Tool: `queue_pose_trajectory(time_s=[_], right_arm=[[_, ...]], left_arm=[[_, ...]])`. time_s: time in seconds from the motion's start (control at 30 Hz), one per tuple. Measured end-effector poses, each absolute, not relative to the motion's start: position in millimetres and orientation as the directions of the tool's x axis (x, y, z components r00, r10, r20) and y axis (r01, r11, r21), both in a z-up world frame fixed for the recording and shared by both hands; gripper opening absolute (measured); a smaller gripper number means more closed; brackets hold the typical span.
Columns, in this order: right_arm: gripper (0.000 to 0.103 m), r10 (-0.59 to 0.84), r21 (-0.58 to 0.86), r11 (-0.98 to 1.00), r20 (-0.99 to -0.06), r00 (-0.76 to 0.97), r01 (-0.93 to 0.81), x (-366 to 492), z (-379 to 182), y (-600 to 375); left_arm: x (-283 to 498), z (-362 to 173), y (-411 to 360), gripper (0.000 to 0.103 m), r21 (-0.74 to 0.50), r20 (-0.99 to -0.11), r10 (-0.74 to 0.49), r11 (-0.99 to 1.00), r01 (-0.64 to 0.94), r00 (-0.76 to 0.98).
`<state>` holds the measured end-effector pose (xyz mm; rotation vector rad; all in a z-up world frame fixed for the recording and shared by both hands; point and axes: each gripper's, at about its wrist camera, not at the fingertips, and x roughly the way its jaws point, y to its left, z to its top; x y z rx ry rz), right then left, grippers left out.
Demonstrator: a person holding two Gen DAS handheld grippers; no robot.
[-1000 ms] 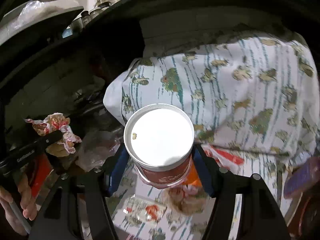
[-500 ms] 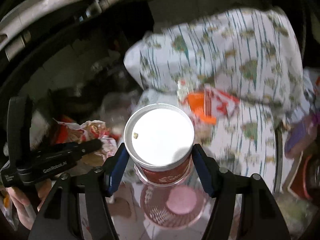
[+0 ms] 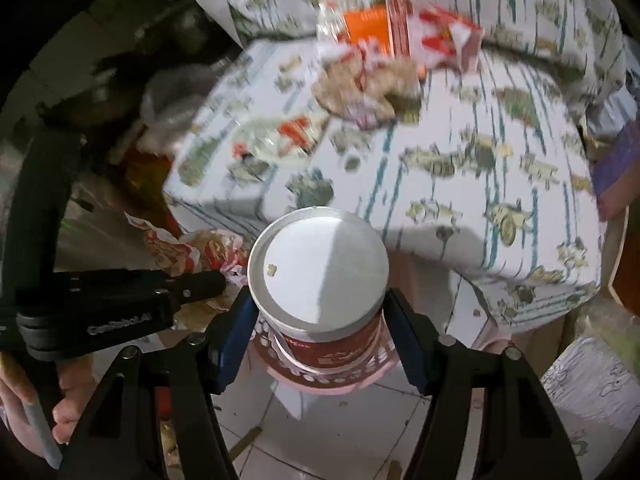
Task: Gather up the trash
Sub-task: 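Carry the wrapper and cup over the pink basket and open both tools, then raise both tools and move back toward the stool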
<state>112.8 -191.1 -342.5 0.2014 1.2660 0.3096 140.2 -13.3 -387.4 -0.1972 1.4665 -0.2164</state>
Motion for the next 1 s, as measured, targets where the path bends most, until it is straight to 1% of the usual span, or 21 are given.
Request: queue_pose_trajectory(time_s=[0.03, 0.13, 0.2, 0.3, 0.37, 0.43, 0.5, 0.57, 0.6, 0.67, 0.7, 0.77, 0.8, 0.9, 1.0], right_arm=[[0.064, 0.33, 0.312, 0.944, -0.908, 0.258, -0.11, 115, -347, -191], [0.064, 0.323, 0.315, 0.946, -0.913, 0.25, -0.073, 116, -357, -195], [0.065, 0.334, 0.333, 0.942, -0.912, 0.239, -0.045, 118, -362, -199], [0.065, 0.355, 0.361, 0.933, -0.906, 0.23, -0.017, 120, -365, -203], [0.065, 0.37, 0.379, 0.925, -0.899, 0.233, -0.004, 119, -364, -205], [0.066, 0.384, 0.396, 0.918, -0.889, 0.25, -0.004, 118, -357, -206], [0.073, 0.387, 0.396, 0.918, -0.88, 0.274, -0.025, 117, -349, -204], [0.075, 0.379, 0.385, 0.922, -0.873, 0.306, -0.045, 115, -340, -202], [0.076, 0.373, 0.377, 0.925, -0.87, 0.323, -0.054, 113, -335, -202], [0.076, 0.347, 0.35, 0.935, -0.864, 0.364, -0.058, 111, -323, -201], [0.076, 0.328, 0.334, 0.941, -0.86, 0.391, -0.055, 109, -317, -202], [0.076, 0.243, 0.258, 0.965, -0.844, 0.478, -0.034, 105, -301, -203], [0.072, 0.196, 0.21, 0.977, -0.829, 0.523, -0.033, 102, -293, -202], [0.064, 0.157, 0.135, 0.988, -0.805, 0.572, -0.082, 100, -276, -196], [0.064, 0.156, 0.123, 0.988, -0.775, 0.612, -0.096, 97, -265, -195]], left_arm=[[142, -392, -14, 0.03, -0.285, -0.954, -0.287, 0.958, 0.025, 0.091], [145, -400, -12, 0.036, -0.327, -0.942, -0.326, 0.945, 0.0, 0.08], [147, -399, -11, 0.052, -0.306, -0.948, -0.305, 0.952, -0.005, 0.086], [148, -394, -9, 0.059, -0.25, -0.962, -0.25, 0.968, 0.011, 0.114], [149, -389, -6, 0.062, -0.242, -0.962, -0.242, 0.97, 0.015, 0.128], [149, -378, 0, 0.062, -0.246, -0.954, -0.244, 0.969, 0.01, 0.172], [150, -365, 7, 0.064, -0.277, -0.939, -0.271, 0.961, 0.002, 0.211], [151, -351, 13, 0.064, -0.313, -0.921, -0.301, 0.95, -0.009, 0.248], [150, -342, 17, 0.066, -0.312, -0.913, -0.296, 0.95, -0.014, 0.279], [149, -327, 20, 0.069, -0.253, -0.912, -0.234, 0.967, -0.014, 0.336], [148, -319, 21, 0.07, -0.203, -0.911, -0.184, 0.979, -0.014, 0.369], [146, -304, 19, 0.074, -0.078, -0.907, -0.063, 0.997, -0.018, 0.416], [145, -298, 18, 0.074, -0.034, -0.898, -0.022, 0.999, -0.019, 0.439], [142, -282, 26, 0.074, -0.025, -0.867, 0.002, 0.999, -0.048, 0.499], [139, -266, 35, 0.074, -0.051, -0.833, 0.0, 0.996, -0.077, 0.554]])
